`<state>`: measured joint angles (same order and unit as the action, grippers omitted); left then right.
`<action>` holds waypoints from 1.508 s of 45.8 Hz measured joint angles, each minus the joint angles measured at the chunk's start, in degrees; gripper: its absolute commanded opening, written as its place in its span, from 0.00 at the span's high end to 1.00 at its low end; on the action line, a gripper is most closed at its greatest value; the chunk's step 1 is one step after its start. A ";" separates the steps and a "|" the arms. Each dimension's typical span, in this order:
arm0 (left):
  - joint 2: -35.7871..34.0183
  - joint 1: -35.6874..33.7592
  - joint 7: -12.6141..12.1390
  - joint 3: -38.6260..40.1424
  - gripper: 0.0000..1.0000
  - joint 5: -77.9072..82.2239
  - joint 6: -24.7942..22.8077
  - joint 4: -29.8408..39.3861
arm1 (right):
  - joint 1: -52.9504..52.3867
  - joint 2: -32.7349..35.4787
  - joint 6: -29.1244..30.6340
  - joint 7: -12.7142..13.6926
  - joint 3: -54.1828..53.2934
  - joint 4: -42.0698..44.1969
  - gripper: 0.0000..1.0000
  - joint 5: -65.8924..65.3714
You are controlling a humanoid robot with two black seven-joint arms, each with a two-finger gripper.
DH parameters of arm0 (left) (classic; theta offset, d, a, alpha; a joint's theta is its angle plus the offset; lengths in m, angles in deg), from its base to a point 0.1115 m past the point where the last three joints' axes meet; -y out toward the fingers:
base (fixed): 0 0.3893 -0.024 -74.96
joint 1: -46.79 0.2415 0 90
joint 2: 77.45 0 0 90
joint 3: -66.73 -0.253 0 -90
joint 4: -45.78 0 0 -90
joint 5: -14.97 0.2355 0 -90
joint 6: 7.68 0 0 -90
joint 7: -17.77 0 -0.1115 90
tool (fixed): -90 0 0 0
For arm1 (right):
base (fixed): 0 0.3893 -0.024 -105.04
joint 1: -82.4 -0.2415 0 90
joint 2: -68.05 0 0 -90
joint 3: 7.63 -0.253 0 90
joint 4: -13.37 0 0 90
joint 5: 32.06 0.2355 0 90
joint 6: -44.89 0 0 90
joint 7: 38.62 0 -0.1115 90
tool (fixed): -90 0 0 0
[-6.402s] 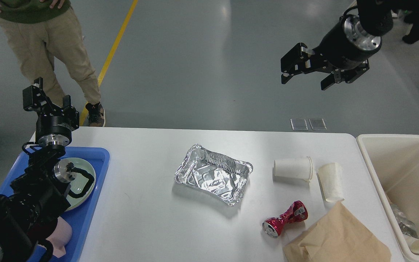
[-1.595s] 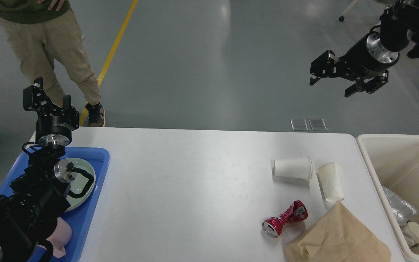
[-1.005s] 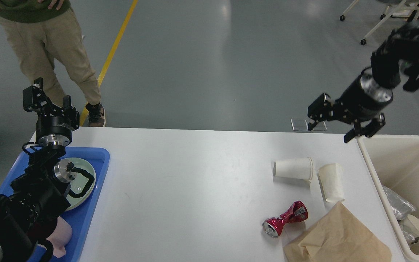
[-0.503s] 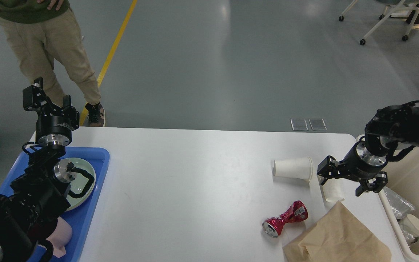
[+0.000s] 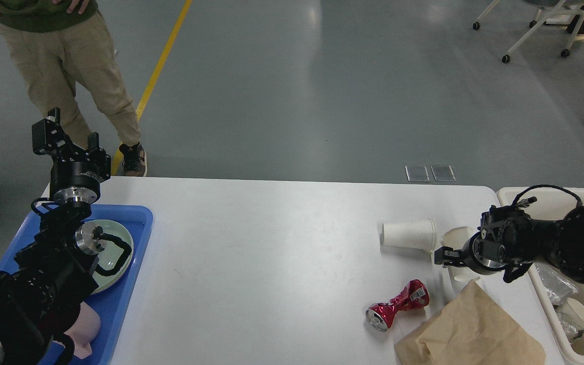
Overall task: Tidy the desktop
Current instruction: 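Grasp the white paper cup nearest the bin with the right gripper, then lift the cup and drop it into the white bin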
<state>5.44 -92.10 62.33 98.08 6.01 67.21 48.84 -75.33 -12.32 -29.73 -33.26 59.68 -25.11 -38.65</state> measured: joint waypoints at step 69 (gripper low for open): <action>-0.01 0.02 0.02 -0.02 0.04 -0.01 0.00 0.01 | -55.19 33.75 26.23 -0.52 -18.87 -26.43 1.00 -0.58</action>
<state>5.43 -92.09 62.35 98.05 6.01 67.21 48.85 -130.52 21.43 -3.50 -33.79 40.81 -51.54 -39.24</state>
